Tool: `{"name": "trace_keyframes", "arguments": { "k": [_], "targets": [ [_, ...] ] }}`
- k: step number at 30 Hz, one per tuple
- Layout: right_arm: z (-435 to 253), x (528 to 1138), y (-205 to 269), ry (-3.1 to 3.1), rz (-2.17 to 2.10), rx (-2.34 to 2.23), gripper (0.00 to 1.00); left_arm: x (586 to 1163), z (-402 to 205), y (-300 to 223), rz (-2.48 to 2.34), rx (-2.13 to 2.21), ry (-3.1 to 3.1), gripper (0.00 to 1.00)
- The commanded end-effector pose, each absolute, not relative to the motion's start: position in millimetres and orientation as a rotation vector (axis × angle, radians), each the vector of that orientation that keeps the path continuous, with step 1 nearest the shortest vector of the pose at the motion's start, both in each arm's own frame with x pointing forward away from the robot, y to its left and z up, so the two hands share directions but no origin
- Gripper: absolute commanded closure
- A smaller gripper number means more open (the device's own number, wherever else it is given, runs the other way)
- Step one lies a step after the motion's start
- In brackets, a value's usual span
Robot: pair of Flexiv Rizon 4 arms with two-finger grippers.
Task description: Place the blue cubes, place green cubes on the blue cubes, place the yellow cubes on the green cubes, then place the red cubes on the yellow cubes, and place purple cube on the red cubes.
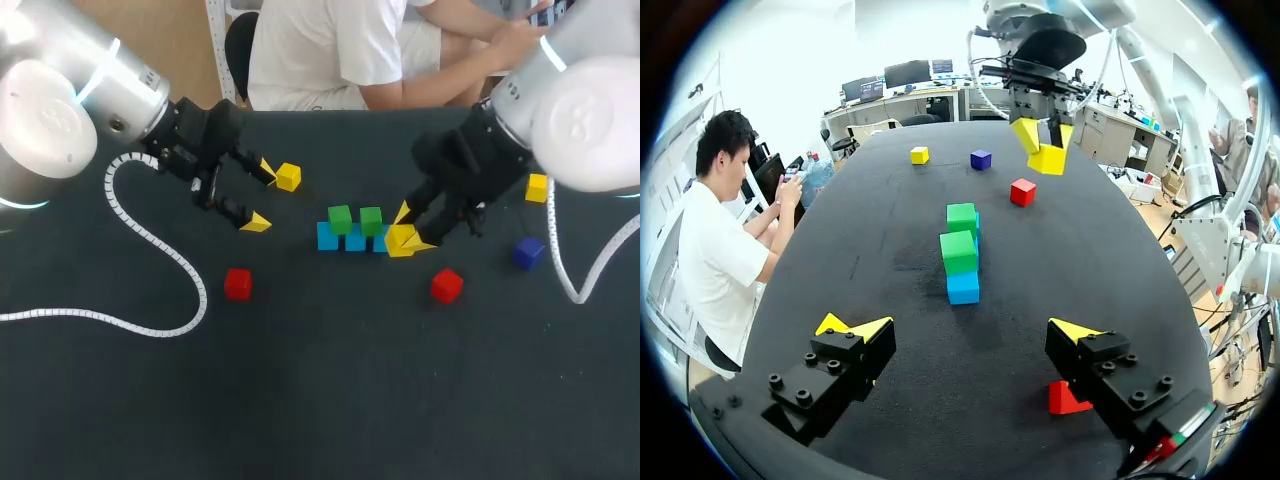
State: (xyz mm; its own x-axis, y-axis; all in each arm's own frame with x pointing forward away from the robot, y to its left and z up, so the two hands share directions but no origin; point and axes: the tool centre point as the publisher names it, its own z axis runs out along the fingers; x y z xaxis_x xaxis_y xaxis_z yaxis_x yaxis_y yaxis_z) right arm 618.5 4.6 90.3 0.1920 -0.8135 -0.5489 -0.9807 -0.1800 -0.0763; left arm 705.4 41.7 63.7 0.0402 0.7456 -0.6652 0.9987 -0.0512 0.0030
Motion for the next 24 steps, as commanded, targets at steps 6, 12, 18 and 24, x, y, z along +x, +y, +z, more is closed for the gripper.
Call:
{"name": "trace_keyframes", "arguments": {
  "k": [6, 12, 18, 24],
  "targets": [
    [109, 637, 24, 1.723, 0.467, -2.144, 1.0, 707, 64, 42, -0.703, 1.854, 1.757, 0.0],
    [108, 649, 30, 1.788, 0.487, -2.122, 1.0, 707, 64, 42, -0.703, 1.854, 1.757, 0.0],
    [106, 659, 38, 1.818, 0.473, -2.114, 1.0, 707, 64, 42, -0.703, 1.854, 1.757, 0.0],
    [106, 660, 51, 1.774, 0.469, -2.141, 1.0, 707, 64, 42, -0.703, 1.854, 1.757, 0.0]
  ]
}}
